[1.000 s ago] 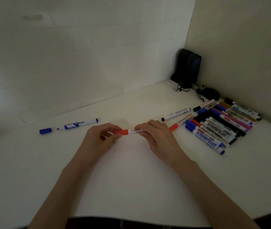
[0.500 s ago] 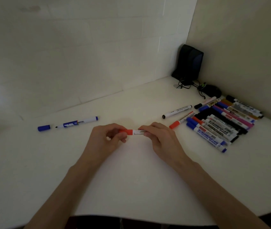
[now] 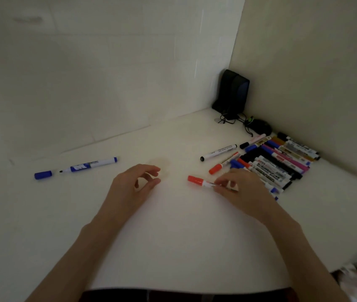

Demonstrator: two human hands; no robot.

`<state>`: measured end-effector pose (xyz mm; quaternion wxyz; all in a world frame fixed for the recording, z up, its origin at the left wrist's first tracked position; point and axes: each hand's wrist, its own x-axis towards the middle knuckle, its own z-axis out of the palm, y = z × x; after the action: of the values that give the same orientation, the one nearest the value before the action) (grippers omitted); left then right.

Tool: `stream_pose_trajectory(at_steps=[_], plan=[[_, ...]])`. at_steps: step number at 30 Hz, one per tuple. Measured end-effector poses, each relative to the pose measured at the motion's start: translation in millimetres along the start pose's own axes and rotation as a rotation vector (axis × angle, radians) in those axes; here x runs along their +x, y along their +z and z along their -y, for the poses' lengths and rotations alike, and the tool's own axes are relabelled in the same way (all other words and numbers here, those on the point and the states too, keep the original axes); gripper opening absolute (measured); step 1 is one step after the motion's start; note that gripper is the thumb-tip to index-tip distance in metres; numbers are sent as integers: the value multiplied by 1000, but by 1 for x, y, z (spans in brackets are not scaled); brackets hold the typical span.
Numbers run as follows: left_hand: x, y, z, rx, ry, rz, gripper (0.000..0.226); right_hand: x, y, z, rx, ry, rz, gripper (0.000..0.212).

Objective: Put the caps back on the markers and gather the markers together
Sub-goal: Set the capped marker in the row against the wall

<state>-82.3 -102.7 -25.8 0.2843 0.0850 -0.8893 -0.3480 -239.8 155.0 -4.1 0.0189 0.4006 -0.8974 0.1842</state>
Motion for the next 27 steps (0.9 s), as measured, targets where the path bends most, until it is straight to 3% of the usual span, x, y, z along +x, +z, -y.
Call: stream_pose_trajectory(at_steps=[8, 11, 17, 27], plan=[[-1, 0, -1, 20, -6, -44, 18, -17, -12, -43, -156, 246, -144, 13], [-1, -1, 2, 26, -25, -62, 19, -15, -10, -44, -151, 284, -174, 21], [-2, -1, 3, 38, -20, -69, 19, -16, -3, -40, -111, 266, -197, 32], [-3, -6, 6, 62, -15, -51, 18, -8, -2, -24, -91, 258, -236, 27]])
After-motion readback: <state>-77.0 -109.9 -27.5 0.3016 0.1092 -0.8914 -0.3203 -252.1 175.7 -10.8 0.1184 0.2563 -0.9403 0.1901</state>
